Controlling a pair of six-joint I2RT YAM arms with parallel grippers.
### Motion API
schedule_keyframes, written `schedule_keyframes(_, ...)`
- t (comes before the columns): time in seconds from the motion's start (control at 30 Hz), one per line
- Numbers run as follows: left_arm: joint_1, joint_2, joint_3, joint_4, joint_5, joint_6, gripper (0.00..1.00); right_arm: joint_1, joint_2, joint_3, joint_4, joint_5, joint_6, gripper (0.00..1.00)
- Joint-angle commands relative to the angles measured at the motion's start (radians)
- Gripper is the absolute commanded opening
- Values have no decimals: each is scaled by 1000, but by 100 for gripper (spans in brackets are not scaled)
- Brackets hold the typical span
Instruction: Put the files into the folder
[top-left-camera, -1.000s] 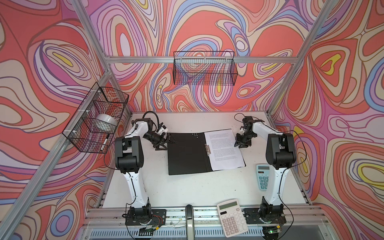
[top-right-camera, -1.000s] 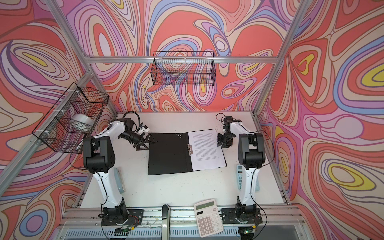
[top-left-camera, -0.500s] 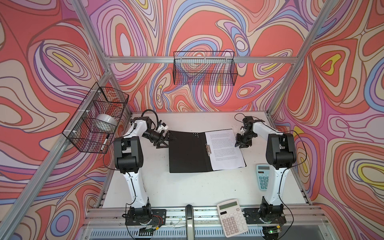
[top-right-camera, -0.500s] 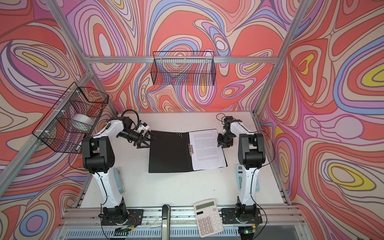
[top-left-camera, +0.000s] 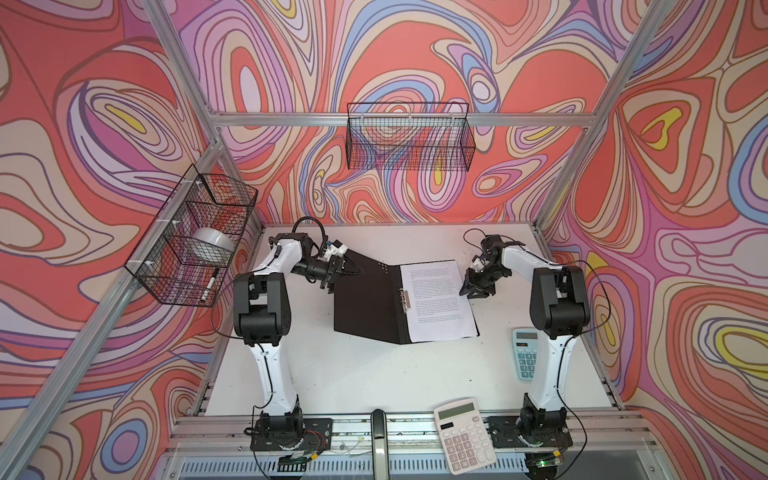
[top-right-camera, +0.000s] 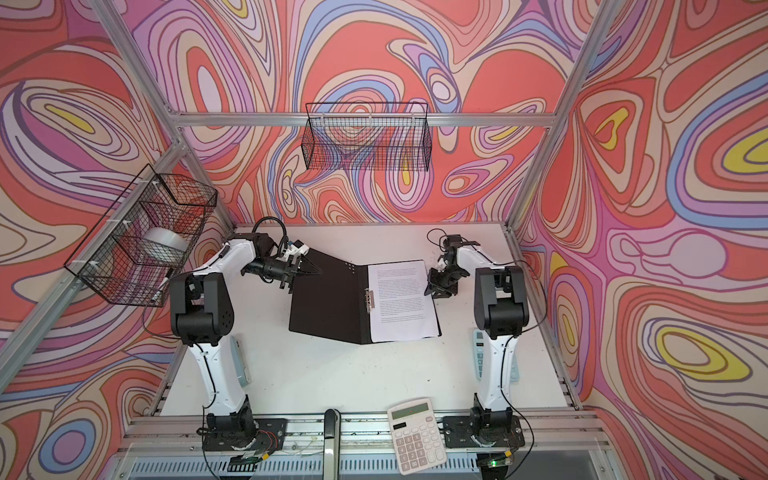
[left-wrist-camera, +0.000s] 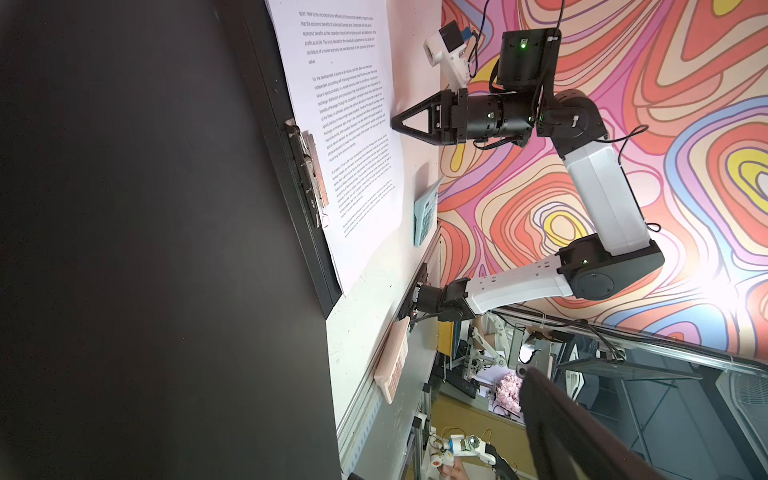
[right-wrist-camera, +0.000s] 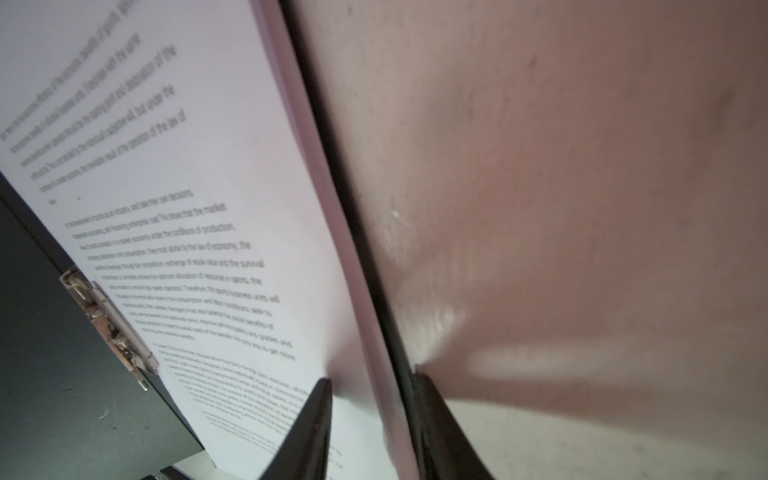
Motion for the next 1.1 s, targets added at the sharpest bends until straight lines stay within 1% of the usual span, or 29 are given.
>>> schedule_keyframes(0.0, -5, -13, 29, -57, 19, 45, 98, 21, 66, -41, -19, -20, 7, 35)
schedule_keyframes(0.17, -6, -46, 40, -91, 5, 66, 99, 36, 75, -49, -6, -43, 21, 35)
schedule_keyframes(0.43, -6, -93, 88, -187, -5, 121, 100, 119, 88, -58, 27, -54, 59, 35)
schedule_keyframes(0.7, -39, -148, 114, -212, -41, 131, 100, 207, 56, -62, 74, -66, 125, 35)
schedule_keyframes(0.87, -76, -155, 159, -214, -44, 111, 100, 224, 21, -66, 105, -27, 157, 37)
schedule_keyframes(1.07, -116, -129, 265, -211, -53, 65, 100, 224, -13, -40, 101, 42, 160, 39)
